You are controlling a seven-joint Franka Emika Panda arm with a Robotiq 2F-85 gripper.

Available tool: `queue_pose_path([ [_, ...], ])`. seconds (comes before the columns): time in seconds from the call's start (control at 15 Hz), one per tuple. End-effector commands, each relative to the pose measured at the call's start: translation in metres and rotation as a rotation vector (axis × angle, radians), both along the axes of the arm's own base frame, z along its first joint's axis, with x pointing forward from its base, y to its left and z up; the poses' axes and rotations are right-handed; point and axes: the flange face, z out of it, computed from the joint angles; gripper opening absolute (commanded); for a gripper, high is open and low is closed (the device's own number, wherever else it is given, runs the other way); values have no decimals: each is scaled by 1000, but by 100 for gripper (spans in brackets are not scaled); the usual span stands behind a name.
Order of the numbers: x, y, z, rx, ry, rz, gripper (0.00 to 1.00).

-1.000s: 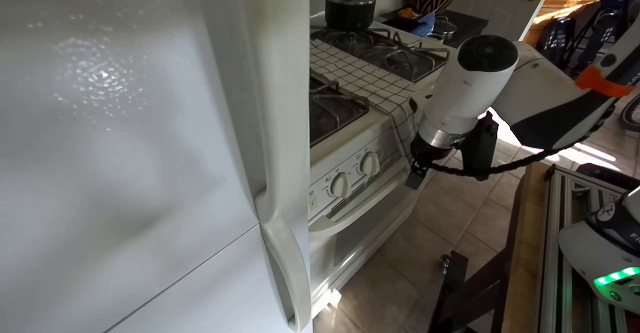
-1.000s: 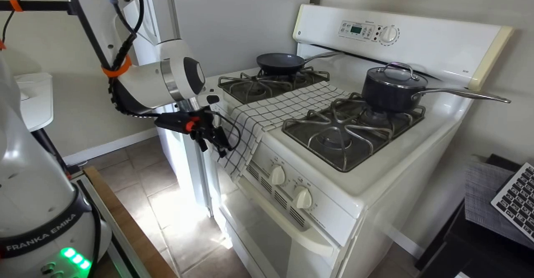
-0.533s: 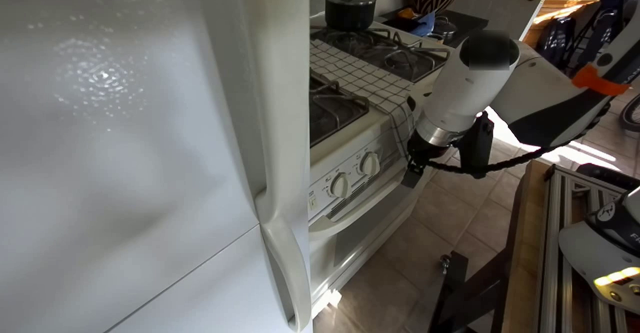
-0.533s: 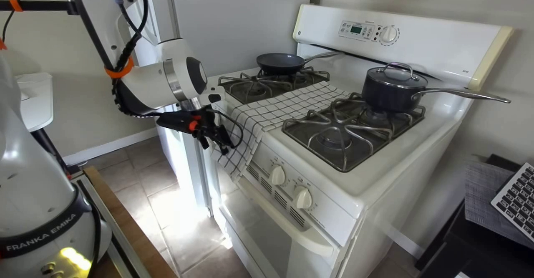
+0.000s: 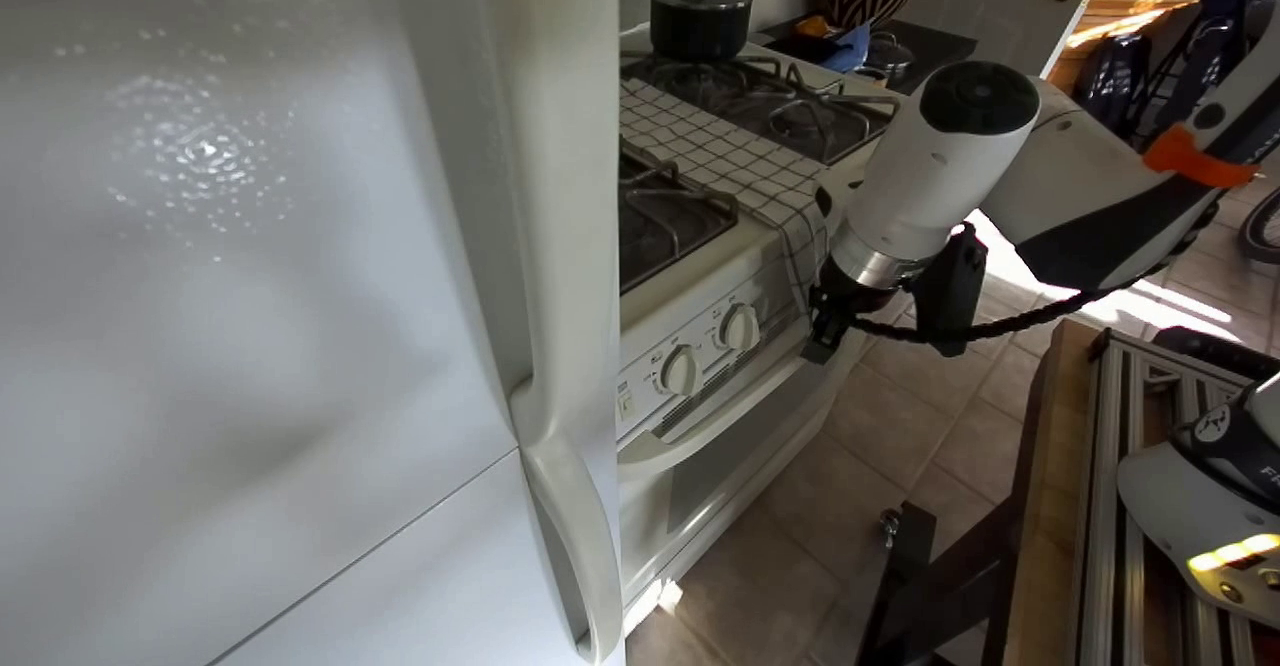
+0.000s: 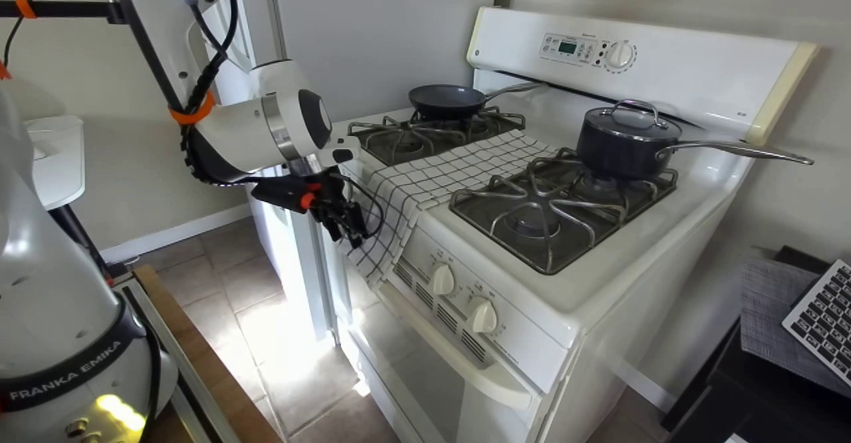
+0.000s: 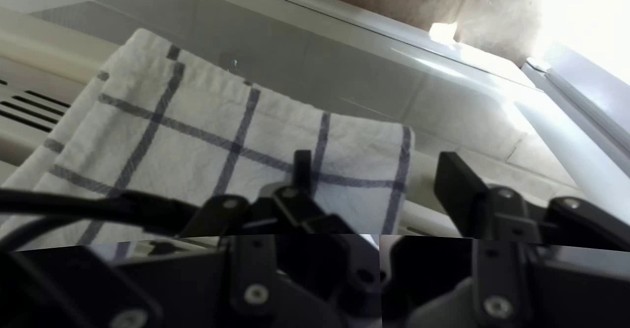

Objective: Fold the tea towel on the stove

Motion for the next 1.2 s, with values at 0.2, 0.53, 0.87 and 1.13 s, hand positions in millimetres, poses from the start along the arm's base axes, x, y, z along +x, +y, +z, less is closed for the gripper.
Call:
queue_pose_path([
  [0.2, -4, 5, 2, 39, -51, -55, 15],
  [0.53, -6, 4, 4, 22, -60, -44, 0],
  [0.87, -6, 9, 6, -49, -15, 9, 1],
  [1.13, -3, 13, 26, -126, -15, 51, 1],
])
